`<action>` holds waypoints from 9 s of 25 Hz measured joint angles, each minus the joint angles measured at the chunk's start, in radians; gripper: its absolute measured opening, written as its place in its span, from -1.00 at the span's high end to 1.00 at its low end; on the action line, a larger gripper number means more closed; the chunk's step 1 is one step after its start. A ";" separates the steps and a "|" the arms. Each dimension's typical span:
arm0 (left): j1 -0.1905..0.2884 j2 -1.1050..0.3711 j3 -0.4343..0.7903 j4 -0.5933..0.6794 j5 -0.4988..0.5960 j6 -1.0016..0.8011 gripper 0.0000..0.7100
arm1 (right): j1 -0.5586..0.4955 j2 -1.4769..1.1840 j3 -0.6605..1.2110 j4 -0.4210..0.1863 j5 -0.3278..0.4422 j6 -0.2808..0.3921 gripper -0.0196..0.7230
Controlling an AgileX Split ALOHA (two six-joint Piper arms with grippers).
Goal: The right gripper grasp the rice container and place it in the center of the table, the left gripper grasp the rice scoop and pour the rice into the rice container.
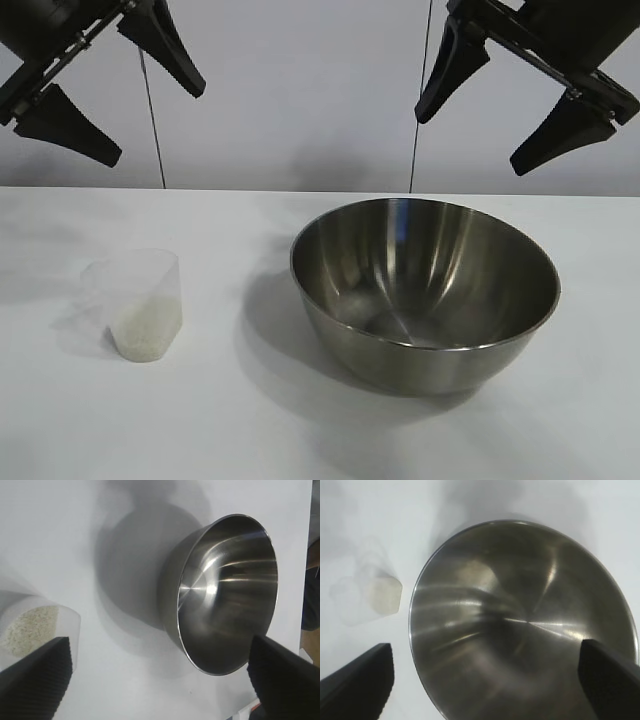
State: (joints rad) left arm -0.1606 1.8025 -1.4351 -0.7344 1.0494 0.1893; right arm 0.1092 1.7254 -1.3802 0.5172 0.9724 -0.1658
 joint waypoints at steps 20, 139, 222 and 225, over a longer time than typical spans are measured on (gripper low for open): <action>-0.001 0.000 0.000 0.000 0.000 0.000 -0.93 | 0.000 0.017 0.013 -0.258 -0.031 -0.039 -0.92; -0.001 0.000 0.000 0.000 0.001 0.000 -0.93 | -0.048 0.265 -0.502 -0.464 0.256 0.091 -0.89; -0.001 0.000 0.000 0.001 -0.017 0.000 -0.93 | -0.209 -1.748 0.874 -0.497 0.187 0.176 -0.73; -0.001 0.000 0.000 0.001 -0.017 0.000 -0.93 | -0.209 -1.748 0.874 -0.497 0.187 0.176 -0.73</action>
State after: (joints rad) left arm -0.1616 1.8025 -1.4351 -0.7335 1.0324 0.1893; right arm -0.1003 -0.0226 -0.5066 0.0204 1.1594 0.0103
